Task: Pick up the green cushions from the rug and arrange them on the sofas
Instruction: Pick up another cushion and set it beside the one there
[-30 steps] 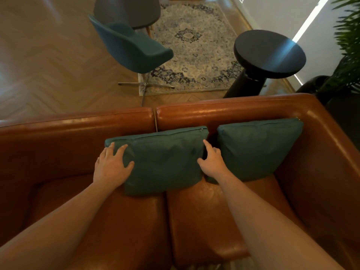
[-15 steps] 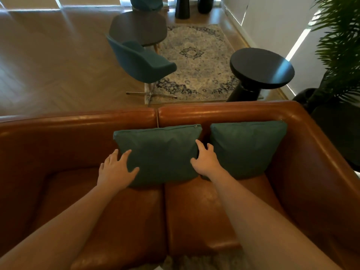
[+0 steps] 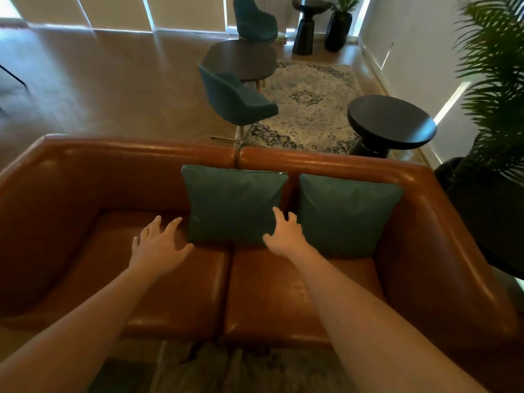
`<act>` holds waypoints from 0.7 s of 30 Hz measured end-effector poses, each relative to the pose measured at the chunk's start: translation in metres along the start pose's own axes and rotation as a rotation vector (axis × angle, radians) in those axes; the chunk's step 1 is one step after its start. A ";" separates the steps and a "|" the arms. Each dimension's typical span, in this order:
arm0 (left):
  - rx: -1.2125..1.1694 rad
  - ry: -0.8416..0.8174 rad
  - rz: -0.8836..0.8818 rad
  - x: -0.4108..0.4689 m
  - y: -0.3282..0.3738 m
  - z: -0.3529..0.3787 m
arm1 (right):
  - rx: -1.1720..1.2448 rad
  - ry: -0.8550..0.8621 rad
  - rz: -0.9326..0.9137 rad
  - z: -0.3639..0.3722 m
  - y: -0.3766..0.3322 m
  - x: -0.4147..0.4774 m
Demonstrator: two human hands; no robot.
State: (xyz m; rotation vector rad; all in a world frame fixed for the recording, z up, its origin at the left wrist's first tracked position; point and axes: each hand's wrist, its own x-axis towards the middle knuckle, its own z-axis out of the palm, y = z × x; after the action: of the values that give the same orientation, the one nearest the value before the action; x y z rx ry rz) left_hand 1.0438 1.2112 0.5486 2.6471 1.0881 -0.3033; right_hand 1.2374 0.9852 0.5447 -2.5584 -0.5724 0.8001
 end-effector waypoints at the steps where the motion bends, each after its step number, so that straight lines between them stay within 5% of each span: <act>1: -0.002 0.002 0.000 -0.008 -0.002 -0.001 | -0.003 -0.005 -0.008 0.001 -0.001 -0.007; 21: -0.004 0.010 0.160 -0.122 -0.140 -0.012 | -0.077 0.085 0.049 0.121 -0.086 -0.178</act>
State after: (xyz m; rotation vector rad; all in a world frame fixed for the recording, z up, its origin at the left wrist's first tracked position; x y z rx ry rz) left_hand 0.8601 1.2305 0.5732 2.7141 0.8718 -0.2555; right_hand 1.0077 1.0006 0.5732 -2.6714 -0.5261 0.6945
